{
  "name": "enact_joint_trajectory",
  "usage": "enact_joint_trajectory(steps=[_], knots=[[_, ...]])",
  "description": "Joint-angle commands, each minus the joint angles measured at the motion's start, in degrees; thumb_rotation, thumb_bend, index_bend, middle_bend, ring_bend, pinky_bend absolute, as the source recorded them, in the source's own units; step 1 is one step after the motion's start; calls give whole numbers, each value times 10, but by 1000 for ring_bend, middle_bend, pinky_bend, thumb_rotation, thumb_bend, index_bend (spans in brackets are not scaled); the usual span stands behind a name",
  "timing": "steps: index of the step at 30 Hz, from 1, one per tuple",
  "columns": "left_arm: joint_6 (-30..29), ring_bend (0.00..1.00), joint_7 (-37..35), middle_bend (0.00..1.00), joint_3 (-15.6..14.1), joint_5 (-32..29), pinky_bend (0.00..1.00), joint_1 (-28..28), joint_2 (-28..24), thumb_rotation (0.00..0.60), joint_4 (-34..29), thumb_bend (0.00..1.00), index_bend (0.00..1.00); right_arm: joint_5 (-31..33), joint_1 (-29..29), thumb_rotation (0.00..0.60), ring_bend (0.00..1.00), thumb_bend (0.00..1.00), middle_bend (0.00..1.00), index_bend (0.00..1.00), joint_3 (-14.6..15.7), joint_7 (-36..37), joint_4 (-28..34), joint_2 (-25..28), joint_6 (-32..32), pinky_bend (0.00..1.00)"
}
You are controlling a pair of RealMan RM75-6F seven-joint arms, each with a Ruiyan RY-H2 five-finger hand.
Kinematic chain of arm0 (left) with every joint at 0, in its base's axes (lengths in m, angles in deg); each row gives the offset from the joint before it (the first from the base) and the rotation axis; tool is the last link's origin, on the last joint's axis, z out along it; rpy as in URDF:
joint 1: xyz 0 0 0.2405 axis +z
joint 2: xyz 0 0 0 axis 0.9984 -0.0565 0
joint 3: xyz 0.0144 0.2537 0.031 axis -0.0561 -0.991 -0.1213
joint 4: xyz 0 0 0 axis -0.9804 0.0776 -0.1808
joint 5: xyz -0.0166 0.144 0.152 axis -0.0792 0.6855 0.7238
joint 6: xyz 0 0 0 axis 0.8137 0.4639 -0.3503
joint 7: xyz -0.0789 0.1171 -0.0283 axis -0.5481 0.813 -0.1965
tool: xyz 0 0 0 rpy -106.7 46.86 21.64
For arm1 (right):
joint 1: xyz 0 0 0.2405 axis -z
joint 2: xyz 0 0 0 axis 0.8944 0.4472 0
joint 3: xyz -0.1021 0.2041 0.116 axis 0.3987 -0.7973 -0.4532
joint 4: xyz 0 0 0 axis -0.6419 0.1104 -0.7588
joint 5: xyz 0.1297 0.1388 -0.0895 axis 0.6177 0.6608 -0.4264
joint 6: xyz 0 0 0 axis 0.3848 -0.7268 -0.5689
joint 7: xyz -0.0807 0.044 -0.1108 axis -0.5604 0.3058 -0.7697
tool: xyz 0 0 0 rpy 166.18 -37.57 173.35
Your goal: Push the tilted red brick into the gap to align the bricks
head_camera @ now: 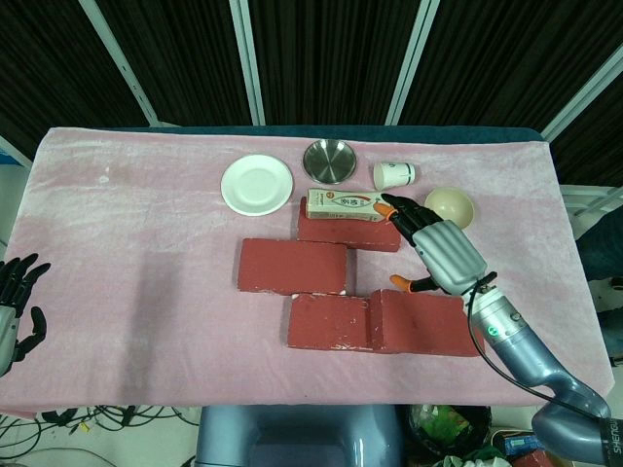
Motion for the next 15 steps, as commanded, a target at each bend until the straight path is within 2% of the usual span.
enact_joint_trajectory(steps=[1, 9, 15], knots=[[0, 0, 4, 42, 1, -1, 0, -1, 2, 600, 0, 737, 121, 4, 0, 600, 45, 109, 0, 0, 0, -3, 9, 3, -9, 168], [-1, 0, 14, 42, -1, 1, 0, -1, 3, 600, -3, 737, 127, 4, 9, 600, 45, 108, 0, 0, 5, 5, 25, 19, -24, 168], [3, 0, 18, 43, 0, -2, 0, -3, 4, 600, -3, 737, 140, 35, 4, 600, 45, 108, 0, 0, 11, -12, 27, 39, -4, 168]])
